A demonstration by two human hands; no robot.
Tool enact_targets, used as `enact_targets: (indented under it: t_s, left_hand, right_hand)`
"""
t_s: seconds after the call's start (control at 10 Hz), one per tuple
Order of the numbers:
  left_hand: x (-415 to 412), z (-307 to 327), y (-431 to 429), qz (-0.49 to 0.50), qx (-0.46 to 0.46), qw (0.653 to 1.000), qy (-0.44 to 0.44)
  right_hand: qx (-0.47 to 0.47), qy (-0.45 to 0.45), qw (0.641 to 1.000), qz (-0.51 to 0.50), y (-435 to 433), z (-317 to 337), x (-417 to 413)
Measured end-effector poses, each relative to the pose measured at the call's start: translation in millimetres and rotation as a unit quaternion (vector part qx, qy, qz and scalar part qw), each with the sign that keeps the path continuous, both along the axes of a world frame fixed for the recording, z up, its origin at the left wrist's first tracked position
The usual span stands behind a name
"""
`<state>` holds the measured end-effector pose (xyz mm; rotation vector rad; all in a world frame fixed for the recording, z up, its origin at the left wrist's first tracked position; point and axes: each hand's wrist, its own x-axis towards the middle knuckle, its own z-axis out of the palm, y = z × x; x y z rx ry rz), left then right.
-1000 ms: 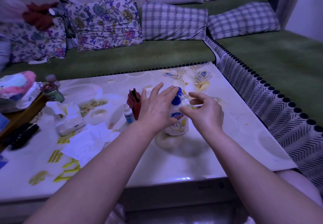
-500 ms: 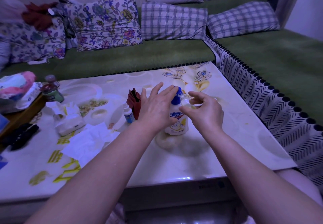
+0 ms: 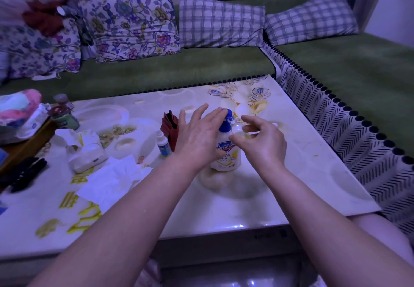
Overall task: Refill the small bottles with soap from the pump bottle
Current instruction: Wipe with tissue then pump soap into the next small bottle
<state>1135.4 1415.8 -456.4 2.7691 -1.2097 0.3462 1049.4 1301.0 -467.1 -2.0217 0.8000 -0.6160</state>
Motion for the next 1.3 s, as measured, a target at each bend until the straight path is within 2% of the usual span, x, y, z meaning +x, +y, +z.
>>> enact_targets:
  t_s: [0.2,0.5,1.3]
  left_hand:
    - [-3.6,-7.3,-0.7,-0.009,0.0,0.999,-0.03]
    - [-3.8,5.3,-2.2,0.0,-0.021,1.0,0.022]
    - [-2.7,7.4,-1.2,-0.002,-0.013,0.999,0.037]
  right_hand:
    - [0.019,-0.002,1.0,-0.004,1.0,-7.9,-3.3]
    - [0.002,0.001,1.0,0.001,0.1,0.9,-2.1]
    - [-0.002,-0.006,1.0,0.003,-1.8,3.5,-0.6]
